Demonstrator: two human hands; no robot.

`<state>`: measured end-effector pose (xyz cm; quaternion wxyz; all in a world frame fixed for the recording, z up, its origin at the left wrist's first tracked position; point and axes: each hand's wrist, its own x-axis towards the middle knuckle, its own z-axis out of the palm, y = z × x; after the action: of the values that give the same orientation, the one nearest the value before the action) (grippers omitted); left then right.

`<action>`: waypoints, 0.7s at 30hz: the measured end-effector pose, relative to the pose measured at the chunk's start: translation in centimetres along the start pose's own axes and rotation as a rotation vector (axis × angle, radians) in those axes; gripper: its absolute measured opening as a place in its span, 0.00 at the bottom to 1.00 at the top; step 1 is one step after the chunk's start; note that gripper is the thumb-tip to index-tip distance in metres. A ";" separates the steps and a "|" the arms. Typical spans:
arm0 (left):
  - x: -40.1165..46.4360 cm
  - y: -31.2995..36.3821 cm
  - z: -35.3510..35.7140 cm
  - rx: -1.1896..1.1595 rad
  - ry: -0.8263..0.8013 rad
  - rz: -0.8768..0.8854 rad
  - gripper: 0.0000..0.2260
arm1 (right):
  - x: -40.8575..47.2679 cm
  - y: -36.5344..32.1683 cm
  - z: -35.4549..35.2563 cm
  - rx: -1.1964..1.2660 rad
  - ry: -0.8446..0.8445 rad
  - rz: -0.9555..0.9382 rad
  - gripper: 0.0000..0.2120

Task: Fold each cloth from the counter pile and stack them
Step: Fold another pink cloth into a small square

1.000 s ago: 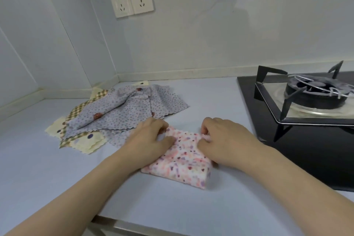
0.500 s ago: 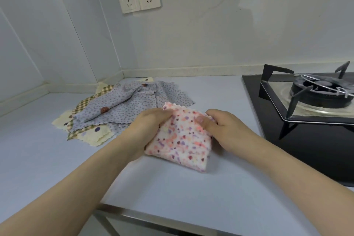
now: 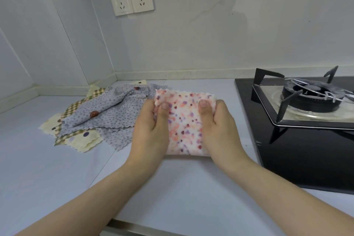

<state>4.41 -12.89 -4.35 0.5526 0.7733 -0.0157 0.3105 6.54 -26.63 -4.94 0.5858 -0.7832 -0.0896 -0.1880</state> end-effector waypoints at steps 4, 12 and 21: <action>-0.3 0.0 0.5 -0.012 0.028 0.007 0.13 | 0.1 0.1 -0.3 -0.067 0.037 -0.123 0.13; -0.4 -0.2 0.6 -0.098 0.113 0.032 0.09 | 0.4 0.2 0.2 0.059 -0.058 0.056 0.22; 0.3 -1.4 1.1 0.111 0.047 0.032 0.14 | 0.6 1.3 0.5 -0.080 -0.046 -0.048 0.15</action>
<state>5.70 -13.19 -5.64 0.5040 0.7949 0.0024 0.3378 7.61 -26.61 -6.01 0.5472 -0.8077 -0.1142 -0.1875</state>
